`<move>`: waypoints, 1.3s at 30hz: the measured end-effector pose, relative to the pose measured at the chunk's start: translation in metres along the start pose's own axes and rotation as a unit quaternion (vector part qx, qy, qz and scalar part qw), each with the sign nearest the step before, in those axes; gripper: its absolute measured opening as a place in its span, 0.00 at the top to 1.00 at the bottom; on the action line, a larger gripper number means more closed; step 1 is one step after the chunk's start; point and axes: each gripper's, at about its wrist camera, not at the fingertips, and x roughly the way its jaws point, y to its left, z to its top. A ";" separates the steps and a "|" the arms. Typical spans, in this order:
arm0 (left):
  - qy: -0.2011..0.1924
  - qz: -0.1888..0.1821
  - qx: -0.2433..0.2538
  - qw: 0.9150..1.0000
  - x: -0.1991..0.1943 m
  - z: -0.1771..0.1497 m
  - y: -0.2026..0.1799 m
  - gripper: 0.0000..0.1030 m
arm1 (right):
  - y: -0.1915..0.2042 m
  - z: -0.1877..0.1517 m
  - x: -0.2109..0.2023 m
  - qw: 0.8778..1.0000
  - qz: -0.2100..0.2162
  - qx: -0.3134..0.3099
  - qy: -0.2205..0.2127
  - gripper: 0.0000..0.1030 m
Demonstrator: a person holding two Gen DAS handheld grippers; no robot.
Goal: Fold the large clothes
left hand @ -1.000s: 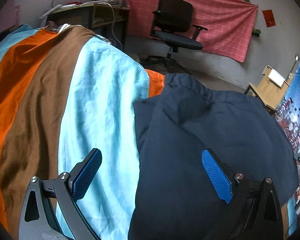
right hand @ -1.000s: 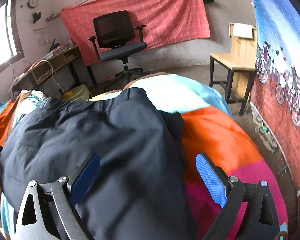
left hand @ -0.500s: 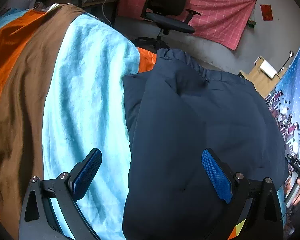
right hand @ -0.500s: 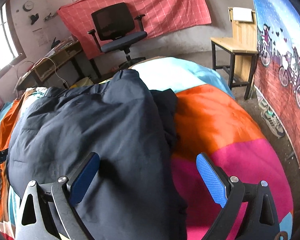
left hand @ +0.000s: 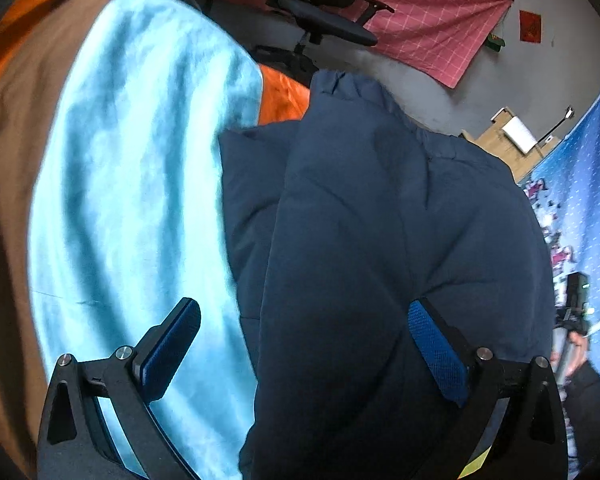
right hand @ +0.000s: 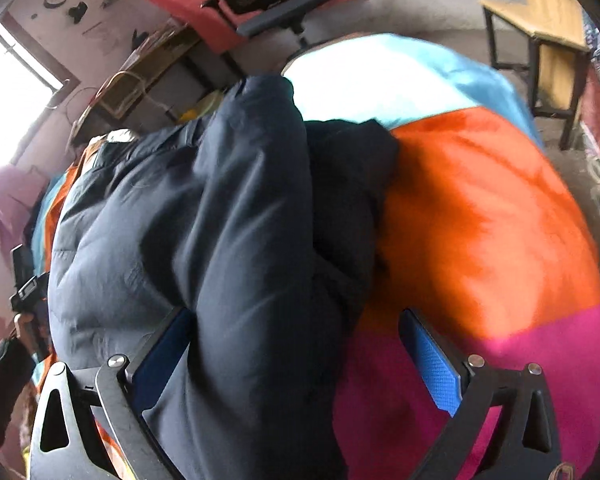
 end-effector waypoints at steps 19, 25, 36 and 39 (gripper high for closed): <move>0.036 -0.071 -0.027 0.996 0.002 0.016 0.023 0.01 | -0.032 -0.001 0.026 0.980 0.177 0.089 -0.004 0.00; 0.021 -0.064 -0.029 0.997 -0.002 0.013 0.017 0.11 | -0.021 0.001 0.025 0.985 0.152 0.081 -0.012 0.06; -0.004 0.021 -0.007 1.000 -0.027 -0.008 -0.014 0.55 | 0.015 0.002 0.013 0.995 0.080 0.049 -0.041 0.50; -0.019 0.044 -0.002 0.999 -0.039 -0.018 -0.020 0.67 | 0.026 -0.001 0.010 0.995 0.068 0.043 -0.054 0.62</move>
